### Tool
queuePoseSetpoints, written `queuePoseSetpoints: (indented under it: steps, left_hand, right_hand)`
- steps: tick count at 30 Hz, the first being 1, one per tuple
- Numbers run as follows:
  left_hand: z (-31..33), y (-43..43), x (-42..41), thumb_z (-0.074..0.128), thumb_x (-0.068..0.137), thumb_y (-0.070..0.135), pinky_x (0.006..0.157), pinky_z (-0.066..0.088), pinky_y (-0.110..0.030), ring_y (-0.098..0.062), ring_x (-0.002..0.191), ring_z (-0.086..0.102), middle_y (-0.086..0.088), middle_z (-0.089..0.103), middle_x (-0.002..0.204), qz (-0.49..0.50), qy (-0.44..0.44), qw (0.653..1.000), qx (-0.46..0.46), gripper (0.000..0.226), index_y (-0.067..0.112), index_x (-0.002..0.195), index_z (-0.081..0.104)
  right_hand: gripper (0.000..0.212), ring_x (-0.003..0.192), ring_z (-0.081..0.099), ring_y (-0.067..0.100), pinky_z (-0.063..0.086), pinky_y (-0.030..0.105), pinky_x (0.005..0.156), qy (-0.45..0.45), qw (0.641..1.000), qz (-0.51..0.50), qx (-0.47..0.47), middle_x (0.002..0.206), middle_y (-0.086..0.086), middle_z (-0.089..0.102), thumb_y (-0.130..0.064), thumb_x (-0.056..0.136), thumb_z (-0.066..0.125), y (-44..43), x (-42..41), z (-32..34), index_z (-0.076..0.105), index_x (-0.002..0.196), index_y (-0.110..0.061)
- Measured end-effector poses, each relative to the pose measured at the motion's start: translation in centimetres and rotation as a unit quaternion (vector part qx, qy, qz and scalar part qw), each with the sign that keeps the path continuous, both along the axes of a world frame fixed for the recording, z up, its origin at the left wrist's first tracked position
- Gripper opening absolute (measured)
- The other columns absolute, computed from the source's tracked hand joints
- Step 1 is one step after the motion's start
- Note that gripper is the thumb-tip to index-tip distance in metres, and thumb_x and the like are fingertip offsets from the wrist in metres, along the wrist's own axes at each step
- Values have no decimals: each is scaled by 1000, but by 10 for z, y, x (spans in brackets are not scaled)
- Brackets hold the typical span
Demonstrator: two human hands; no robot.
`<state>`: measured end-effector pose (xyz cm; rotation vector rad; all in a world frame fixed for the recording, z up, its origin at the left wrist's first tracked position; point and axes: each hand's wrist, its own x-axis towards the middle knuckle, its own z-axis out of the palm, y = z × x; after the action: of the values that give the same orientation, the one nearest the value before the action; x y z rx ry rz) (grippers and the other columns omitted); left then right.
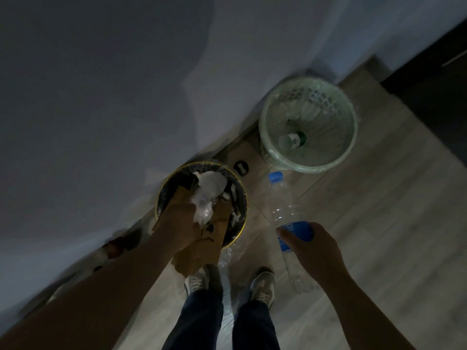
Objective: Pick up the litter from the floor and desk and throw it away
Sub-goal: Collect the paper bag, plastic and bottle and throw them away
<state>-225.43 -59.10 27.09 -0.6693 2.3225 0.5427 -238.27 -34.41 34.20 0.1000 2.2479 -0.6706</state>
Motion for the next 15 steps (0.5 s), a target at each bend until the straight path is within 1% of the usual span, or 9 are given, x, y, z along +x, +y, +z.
queuePoseSetpoints:
  steps: [1,2,4,6,8,10,12,14,15]
  left_hand:
    - [5,-2,-3,56,91,31,87,43,-29,-23,114,52,-7,51,130,11,15,1000,-3,41,16,128,51]
    - [10,-3,-7,56,90,30,86,45,-30,-24,113,52,-7,50,129,13,28,1000,0,41,17,128,52]
    - [21,-4,-16,53,91,31,91,46,-31,-22,116,51,-6,49,131,-10,39,999,0,42,20,131,51]
    - [32,-3,-26,49,93,33,96,43,-32,-22,119,48,-6,49,130,-45,40,998,-8,41,18,132,49]
    - [42,-3,-38,48,94,33,98,41,-36,-24,117,49,-7,51,128,-56,33,998,5,40,16,130,49]
    - [52,-3,-51,48,94,35,95,43,-38,-25,113,52,-6,53,126,-55,31,998,23,39,16,128,50]
    - [61,-3,-64,49,93,36,92,45,-37,-24,111,54,-5,53,125,-58,35,997,31,38,16,125,51]
    - [67,-3,-76,49,94,35,91,44,-34,-24,114,53,-5,53,126,-63,41,997,27,39,17,128,50]
    - [70,-3,-80,49,94,35,91,43,-33,-24,114,53,-5,53,126,-64,47,997,24,40,17,130,50]
  right_hand:
    - [44,70,55,4,39,16,54,5,1000,-4,16,81,-10,54,-49,77,72,0,-4,2,48,99,-19]
    - [46,69,54,3,39,17,53,6,999,-7,31,80,-9,53,-48,77,72,0,-10,3,47,100,-17]
    - [48,69,53,4,38,20,52,-3,998,-15,53,80,-6,53,-44,77,73,-2,-23,6,47,102,-13]
    - [50,68,54,8,37,22,50,-16,998,-19,62,81,-1,56,-41,76,73,-5,-39,10,51,104,-6]
    - [54,69,56,13,37,24,49,-18,997,-23,67,86,5,60,-39,74,74,-8,-55,14,54,108,-2]
    - [61,72,57,15,38,25,52,-11,996,-40,75,91,8,59,-41,72,75,-12,-74,18,53,112,-1]
    - [67,70,54,14,38,25,55,-2,995,-51,86,86,4,54,-44,73,74,-19,-96,21,50,118,-2]
    - [70,68,52,14,40,27,60,6,994,-52,95,79,1,49,-45,72,75,-26,-119,22,48,120,-2]
    - [70,67,53,15,41,27,62,9,994,-54,97,78,1,50,-45,72,75,-30,-129,23,48,119,-1]
